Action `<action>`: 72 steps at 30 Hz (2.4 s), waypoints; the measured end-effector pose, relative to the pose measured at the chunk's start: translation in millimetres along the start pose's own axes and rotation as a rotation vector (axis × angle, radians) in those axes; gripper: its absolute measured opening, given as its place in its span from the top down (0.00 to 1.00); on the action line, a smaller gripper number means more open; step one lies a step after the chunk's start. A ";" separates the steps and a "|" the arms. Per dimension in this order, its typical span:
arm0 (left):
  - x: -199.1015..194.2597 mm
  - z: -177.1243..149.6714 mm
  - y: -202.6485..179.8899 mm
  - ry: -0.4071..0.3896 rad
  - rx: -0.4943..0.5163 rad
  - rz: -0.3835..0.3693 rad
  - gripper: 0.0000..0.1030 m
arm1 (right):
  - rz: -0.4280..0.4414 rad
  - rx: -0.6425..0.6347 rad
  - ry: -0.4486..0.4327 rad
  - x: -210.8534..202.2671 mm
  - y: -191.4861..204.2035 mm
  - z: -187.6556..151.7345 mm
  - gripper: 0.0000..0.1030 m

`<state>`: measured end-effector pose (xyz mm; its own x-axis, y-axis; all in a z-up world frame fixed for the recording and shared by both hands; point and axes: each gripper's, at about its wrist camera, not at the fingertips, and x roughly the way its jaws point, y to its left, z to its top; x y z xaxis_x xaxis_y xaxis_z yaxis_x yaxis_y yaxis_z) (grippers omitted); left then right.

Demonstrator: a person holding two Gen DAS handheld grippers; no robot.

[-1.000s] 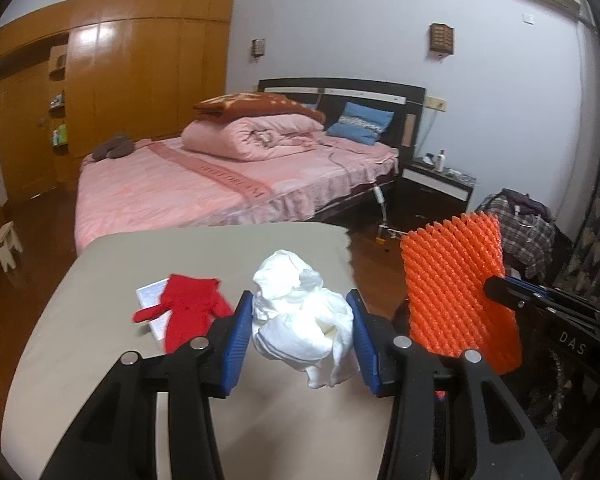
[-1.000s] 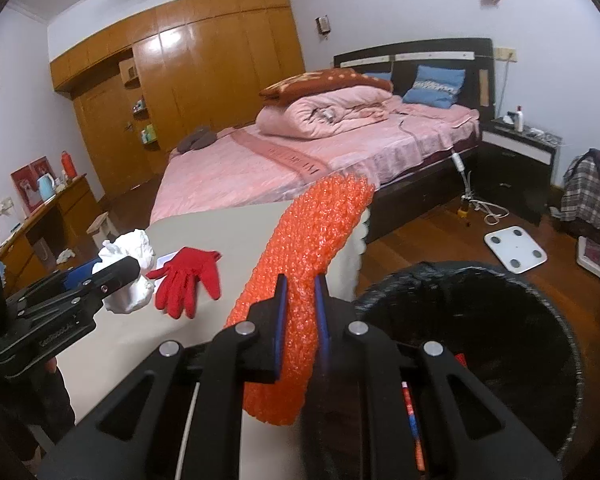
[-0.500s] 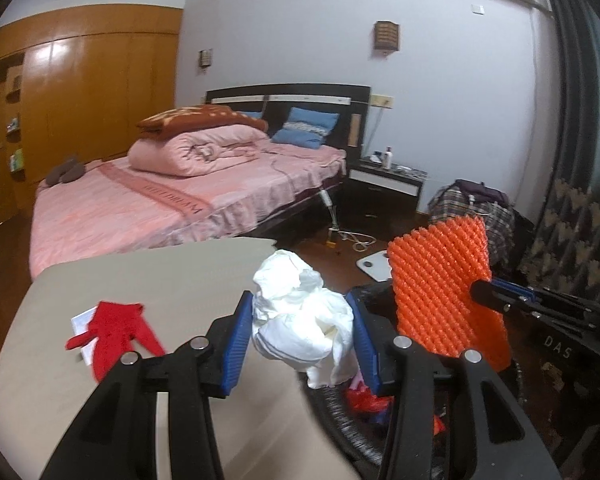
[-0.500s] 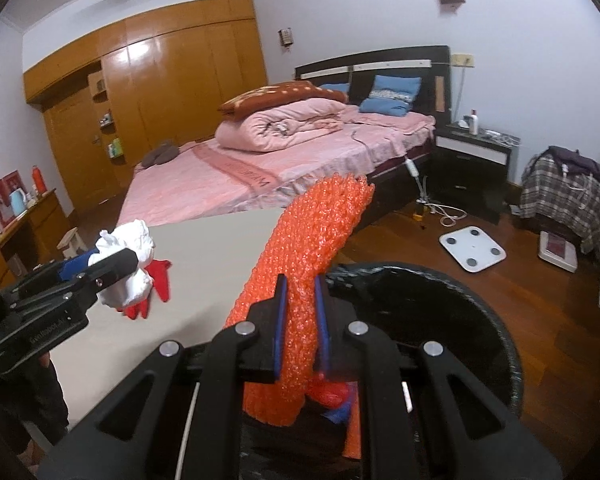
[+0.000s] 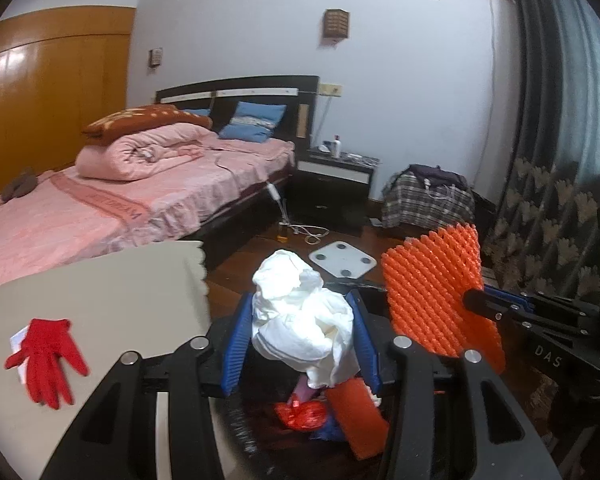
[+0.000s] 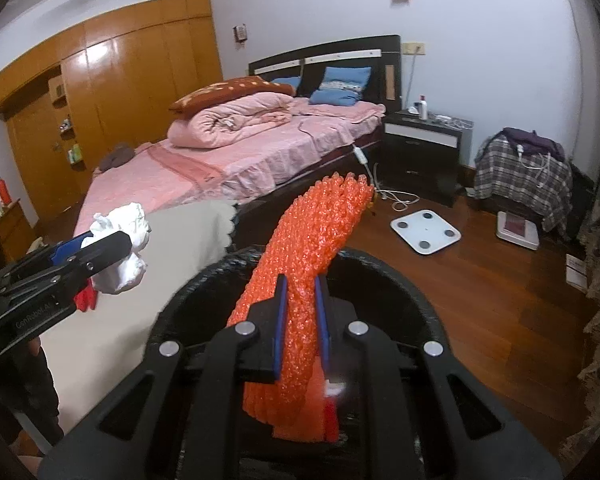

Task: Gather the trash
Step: 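Hold both items over the bin and open both grippers, then move both open grippers back toward the red glove and white box, then grasp the red glove with the right gripper and lift it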

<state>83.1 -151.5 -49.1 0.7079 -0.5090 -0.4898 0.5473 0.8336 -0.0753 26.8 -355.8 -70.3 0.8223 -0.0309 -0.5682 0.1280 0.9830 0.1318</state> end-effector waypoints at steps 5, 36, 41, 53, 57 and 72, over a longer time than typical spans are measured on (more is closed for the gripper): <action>24.0 -3.7 -18.1 0.033 0.015 -0.050 0.54 | -0.033 0.016 0.018 4.3 -18.3 -6.9 0.88; -69.8 -41.4 149.4 -0.010 -0.127 0.323 0.12 | 0.088 -0.018 -0.021 25.5 71.7 6.1 0.05; -86.0 -57.9 185.8 -0.001 -0.176 0.401 0.12 | 0.143 -0.061 -0.002 45.2 116.4 9.9 0.05; -110.5 -92.2 273.0 0.017 -0.270 0.570 0.12 | 0.262 -0.133 0.048 109.4 228.1 21.0 0.05; -118.6 -104.3 302.0 0.028 -0.300 0.618 0.12 | 0.298 -0.163 0.075 133.8 271.4 18.3 0.05; -123.2 -133.1 368.1 0.062 -0.347 0.684 0.12 | 0.346 -0.244 0.189 208.2 385.8 -4.7 0.05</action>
<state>137.9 246.6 -132.0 0.8065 0.1482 -0.5723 -0.1818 0.9833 -0.0015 244.7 17.8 -141.5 0.6751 0.3180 -0.6657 -0.2888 0.9442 0.1581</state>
